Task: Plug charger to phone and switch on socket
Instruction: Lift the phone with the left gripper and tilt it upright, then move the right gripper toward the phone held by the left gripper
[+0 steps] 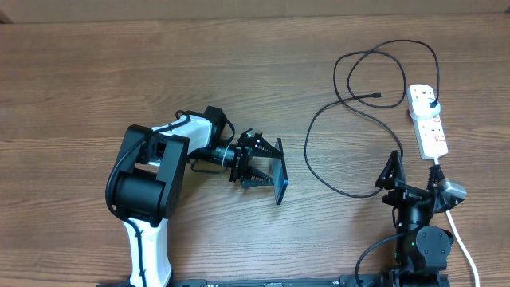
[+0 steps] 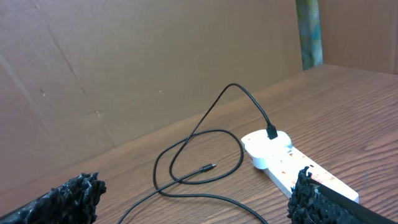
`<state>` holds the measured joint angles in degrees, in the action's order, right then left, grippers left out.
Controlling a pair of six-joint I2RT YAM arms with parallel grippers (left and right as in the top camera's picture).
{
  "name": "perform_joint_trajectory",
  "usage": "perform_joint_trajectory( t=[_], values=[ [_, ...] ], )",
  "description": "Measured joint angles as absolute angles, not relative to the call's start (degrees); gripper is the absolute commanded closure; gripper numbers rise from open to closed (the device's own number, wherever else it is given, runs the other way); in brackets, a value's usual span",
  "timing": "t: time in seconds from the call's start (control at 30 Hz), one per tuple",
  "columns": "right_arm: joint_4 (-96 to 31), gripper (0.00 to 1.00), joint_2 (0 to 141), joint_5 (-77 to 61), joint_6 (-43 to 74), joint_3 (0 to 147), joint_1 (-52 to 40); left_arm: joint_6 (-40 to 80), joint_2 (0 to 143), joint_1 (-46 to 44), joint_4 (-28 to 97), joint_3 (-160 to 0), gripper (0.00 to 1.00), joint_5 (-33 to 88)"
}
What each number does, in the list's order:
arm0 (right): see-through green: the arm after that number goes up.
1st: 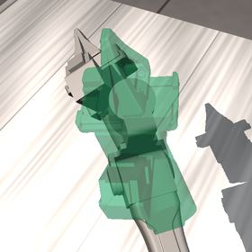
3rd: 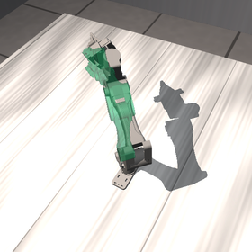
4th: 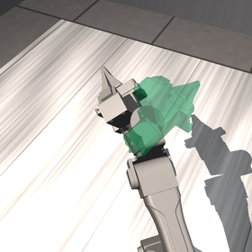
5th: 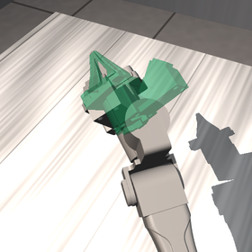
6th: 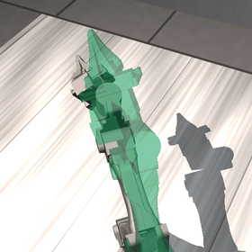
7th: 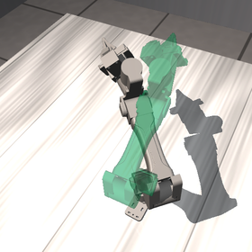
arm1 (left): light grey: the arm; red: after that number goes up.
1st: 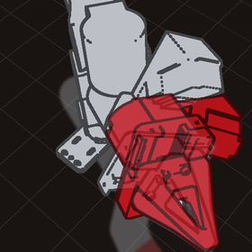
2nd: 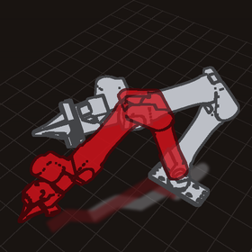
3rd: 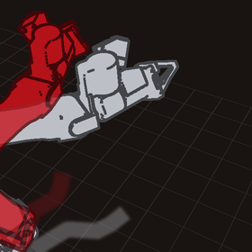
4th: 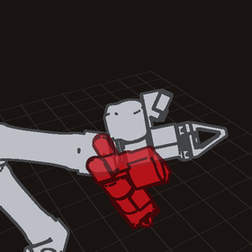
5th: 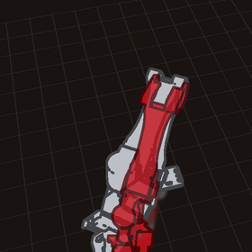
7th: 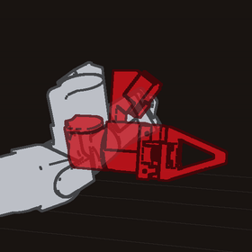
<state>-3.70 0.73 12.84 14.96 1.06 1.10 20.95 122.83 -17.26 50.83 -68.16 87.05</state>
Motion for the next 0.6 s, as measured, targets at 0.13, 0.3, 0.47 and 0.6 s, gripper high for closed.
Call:
perform_joint_trajectory(
  t=[0.13, 0.3, 0.47, 0.6],
  values=[
    [-3.7, 0.00, 0.7, 12.9, 15.0, 1.1, 1.1, 22.8, 122.8, -17.1, 50.8, -68.2, 0.39, 87.0],
    [-3.7, 0.00, 0.7, 12.8, 15.0, 1.1, 1.1, 23.7, 122.8, -16.4, 50.9, -68.2, 0.39, 87.1],
    [-3.7, 0.00, 0.7, 12.8, 15.0, 1.1, 1.1, 23.9, 122.8, -15.9, 50.8, -68.2, 0.39, 87.1],
    [-3.7, 0.00, 0.7, 12.8, 15.0, 1.1, 1.1, 23.9, 122.8, -15.9, 50.8, -68.2, 0.38, 87.1]
  ],
)
